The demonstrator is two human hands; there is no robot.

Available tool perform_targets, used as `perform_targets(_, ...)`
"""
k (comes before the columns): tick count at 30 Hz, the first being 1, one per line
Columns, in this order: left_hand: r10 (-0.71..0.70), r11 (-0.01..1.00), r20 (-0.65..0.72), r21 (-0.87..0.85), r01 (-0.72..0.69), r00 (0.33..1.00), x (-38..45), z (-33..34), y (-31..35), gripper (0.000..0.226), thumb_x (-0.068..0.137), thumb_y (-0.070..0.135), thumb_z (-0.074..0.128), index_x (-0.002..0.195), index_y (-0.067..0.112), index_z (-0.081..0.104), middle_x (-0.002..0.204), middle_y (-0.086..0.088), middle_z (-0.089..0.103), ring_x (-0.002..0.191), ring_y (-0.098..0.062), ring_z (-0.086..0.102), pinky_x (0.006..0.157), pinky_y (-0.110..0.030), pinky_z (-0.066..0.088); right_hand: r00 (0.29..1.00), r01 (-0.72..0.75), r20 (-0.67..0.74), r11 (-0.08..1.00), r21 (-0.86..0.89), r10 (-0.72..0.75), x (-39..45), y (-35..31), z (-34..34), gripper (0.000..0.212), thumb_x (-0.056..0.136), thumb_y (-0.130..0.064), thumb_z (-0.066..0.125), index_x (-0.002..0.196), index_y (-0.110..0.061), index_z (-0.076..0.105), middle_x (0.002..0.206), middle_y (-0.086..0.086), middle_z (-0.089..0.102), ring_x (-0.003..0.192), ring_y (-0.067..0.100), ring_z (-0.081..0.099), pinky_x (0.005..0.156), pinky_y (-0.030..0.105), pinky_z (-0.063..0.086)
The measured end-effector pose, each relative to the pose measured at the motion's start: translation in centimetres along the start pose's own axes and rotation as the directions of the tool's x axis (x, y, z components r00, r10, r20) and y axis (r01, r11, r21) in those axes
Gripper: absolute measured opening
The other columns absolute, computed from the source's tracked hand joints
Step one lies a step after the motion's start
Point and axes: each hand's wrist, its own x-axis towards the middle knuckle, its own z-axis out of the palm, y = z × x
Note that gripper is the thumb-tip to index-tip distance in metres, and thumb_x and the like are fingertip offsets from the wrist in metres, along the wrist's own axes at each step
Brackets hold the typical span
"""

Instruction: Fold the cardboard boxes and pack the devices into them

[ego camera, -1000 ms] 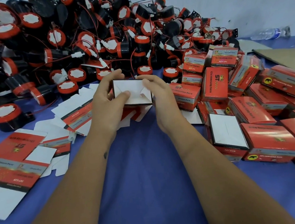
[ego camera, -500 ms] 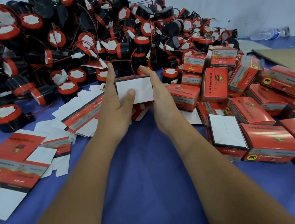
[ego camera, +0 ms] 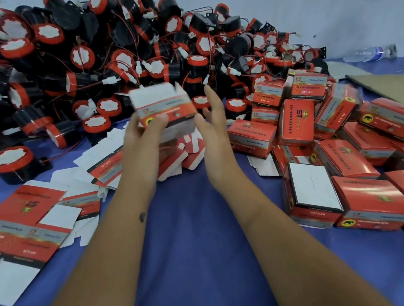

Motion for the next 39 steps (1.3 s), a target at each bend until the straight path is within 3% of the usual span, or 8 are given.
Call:
perform_targets(6,0.097,0.994,-0.342,0.075,-0.076,0.935,1.0,-0.6,-0.8,0.059,0.083,0.027,0.077,0.129,0.019,0.042,0.116,0.01,0.062,0.104,-0.004,0.065,0.09,-0.027,0.055,0.988,-0.132,-0.125,0.916,-0.379,0.091,2.4,1.8,-1.0,0.034,0.094,-0.011,0.053,0.127,-0.017,0.057,0.128,-0.008,0.041,0.125,0.009,0.041,0.094,0.014,0.033)
perform_targets(10,0.103,0.993,-0.329,0.094,-0.076,0.939,0.9,-0.1,-1.2,0.049,0.088,0.035,0.073,0.125,0.029,0.04,0.114,0.018,0.061,0.097,0.008,0.063,0.08,-0.014,0.05,0.99,-0.116,0.008,0.836,-0.536,0.142,5.8,2.9,0.2,0.046,0.097,-0.018,0.05,0.142,-0.016,0.045,0.147,0.001,0.035,0.134,0.017,0.036,0.098,0.024,0.031)
perform_targets(15,0.064,0.996,-0.314,0.078,-0.042,0.947,0.9,0.0,-1.6,0.039,0.089,0.038,0.072,0.111,0.043,0.041,0.115,0.019,0.061,0.105,0.0,0.062,0.089,-0.028,0.052,0.979,-0.106,0.052,0.708,-0.699,0.198,11.0,4.0,1.4,0.041,0.098,-0.025,0.051,0.139,-0.027,0.052,0.158,0.01,0.027,0.146,0.031,0.018,0.118,0.049,0.022)
perform_targets(20,0.065,0.993,-0.297,0.117,-0.031,0.953,1.3,0.1,-2.1,0.044,0.088,0.042,0.071,0.117,0.043,0.038,0.109,0.026,0.058,0.091,0.02,0.057,0.078,-0.016,0.045,0.914,-0.129,0.112,0.54,-0.832,0.39,14.2,4.4,2.0,0.045,0.1,-0.04,0.045,0.143,-0.026,0.049,0.16,0.006,0.027,0.149,0.029,0.014,0.119,0.05,0.014)
perform_targets(24,0.056,0.995,-0.302,0.091,-0.029,0.952,1.5,-0.1,-2.1,0.046,0.088,0.041,0.07,0.121,0.038,0.038,0.11,0.025,0.059,0.093,0.018,0.058,0.081,-0.018,0.047,0.99,-0.13,-0.027,0.834,-0.536,0.137,12.9,2.9,1.7,0.029,0.103,-0.016,0.047,0.122,-0.003,0.065,0.129,0.011,0.061,0.116,0.023,0.055,0.105,0.041,0.042)
perform_targets(29,-0.051,0.974,-0.305,-0.224,-0.02,0.951,1.7,-0.1,-1.0,0.044,0.095,0.038,0.063,0.128,0.025,0.036,0.13,-0.002,0.059,0.106,-0.018,0.07,0.087,-0.039,0.059,0.986,0.107,-0.086,0.944,-0.313,-0.14,11.1,-1.8,1.1,0.03,0.099,0.001,0.046,0.097,-0.015,0.07,0.099,-0.011,0.065,0.095,-0.003,0.058,0.088,0.008,0.044)
perform_targets(36,-0.302,0.812,-0.021,-0.53,0.245,0.953,1.5,-0.5,0.2,0.046,0.097,0.049,0.053,0.137,0.031,0.038,0.13,-0.014,0.057,0.108,-0.038,0.068,0.076,-0.051,0.061,0.995,0.084,0.042,0.973,0.217,-0.096,7.3,-6.7,0.8,0.04,0.089,0.017,0.038,0.075,-0.009,0.065,0.075,0.002,0.063,0.087,0.02,0.06,0.096,0.04,0.051)
perform_targets(39,-0.328,0.772,0.038,-0.564,0.292,0.944,1.0,-0.5,0.6,0.051,0.097,0.048,0.053,0.14,0.022,0.044,0.126,-0.017,0.063,0.102,-0.036,0.071,0.07,-0.043,0.062,0.996,0.022,0.081,0.967,0.253,-0.043,5.0,-5.9,0.7,0.037,0.085,0.018,0.035,0.069,-0.006,0.057,0.066,0.003,0.057,0.074,0.016,0.061,0.083,0.028,0.055)
